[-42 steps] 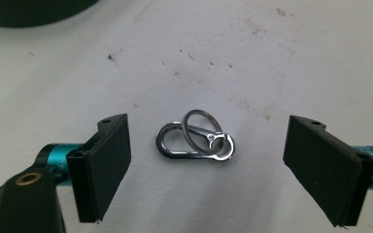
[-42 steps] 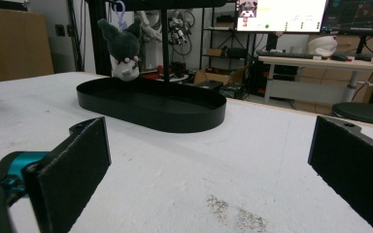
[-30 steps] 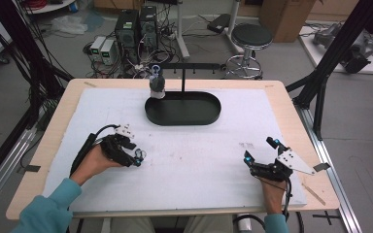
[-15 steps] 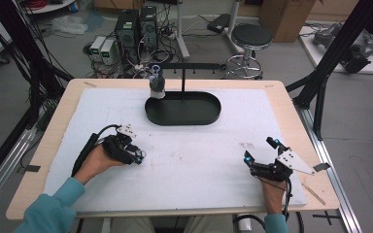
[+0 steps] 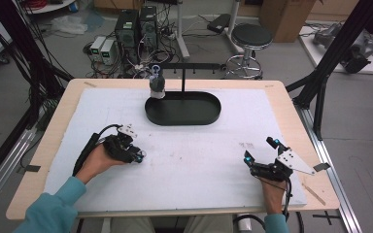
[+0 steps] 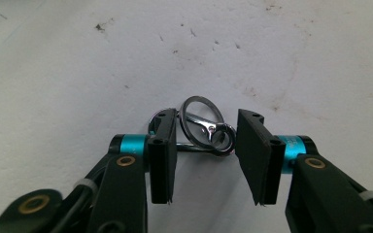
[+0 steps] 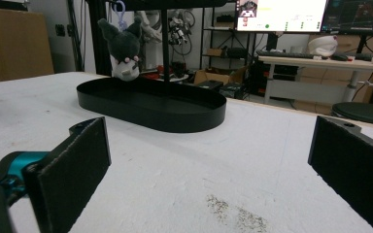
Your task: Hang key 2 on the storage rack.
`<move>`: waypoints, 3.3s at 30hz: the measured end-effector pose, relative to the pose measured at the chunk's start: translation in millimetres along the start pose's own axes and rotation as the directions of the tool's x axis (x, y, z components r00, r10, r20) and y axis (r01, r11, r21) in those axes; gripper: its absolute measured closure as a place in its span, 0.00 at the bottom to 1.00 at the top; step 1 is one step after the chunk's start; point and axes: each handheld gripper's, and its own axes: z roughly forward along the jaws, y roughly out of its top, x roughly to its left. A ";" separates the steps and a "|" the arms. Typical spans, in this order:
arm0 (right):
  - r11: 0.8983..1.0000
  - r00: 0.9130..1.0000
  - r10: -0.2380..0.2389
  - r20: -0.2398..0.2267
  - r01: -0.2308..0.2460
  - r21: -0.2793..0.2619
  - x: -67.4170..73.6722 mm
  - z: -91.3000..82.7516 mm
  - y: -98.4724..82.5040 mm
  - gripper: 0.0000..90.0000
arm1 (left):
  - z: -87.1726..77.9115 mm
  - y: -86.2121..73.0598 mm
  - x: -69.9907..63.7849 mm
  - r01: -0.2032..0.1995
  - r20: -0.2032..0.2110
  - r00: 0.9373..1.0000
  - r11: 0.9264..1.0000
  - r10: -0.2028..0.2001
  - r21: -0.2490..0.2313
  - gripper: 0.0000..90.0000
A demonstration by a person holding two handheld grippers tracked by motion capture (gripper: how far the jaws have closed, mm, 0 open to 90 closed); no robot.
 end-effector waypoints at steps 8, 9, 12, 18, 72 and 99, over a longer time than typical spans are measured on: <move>1.000 1.000 0.000 0.001 0.000 0.001 -0.1 -0.1 0.0 0.01 | 0.1 0.2 -0.9 -0.017 0.002 1.000 1.000 0.017 -0.002 0.73; 1.000 1.000 0.000 0.000 0.000 0.001 -0.1 -0.1 0.0 0.01 | 0.1 0.2 -1.5 -0.015 0.003 1.000 1.000 0.015 -0.002 0.75; 1.000 1.000 0.000 0.000 0.000 0.001 -0.1 -0.1 -0.1 0.01 | 0.4 0.3 -2.3 -0.021 0.004 1.000 1.000 0.021 -0.002 0.77; 1.000 1.000 -0.001 0.000 0.001 0.000 -0.1 0.0 -0.1 0.01 | -0.6 0.6 -3.7 -0.029 0.010 1.000 1.000 0.029 -0.005 0.83; 0.996 0.993 0.007 -0.121 0.004 0.092 2.4 15.9 10.2 0.01 | -40.1 5.0 3.8 0.002 0.085 0.996 0.931 0.031 -0.364 0.98; 0.967 0.828 -0.024 -0.560 0.162 0.197 27.5 101.1 109.5 0.01 | -42.1 41.8 4.6 -0.009 0.165 0.979 0.834 0.119 -0.551 0.98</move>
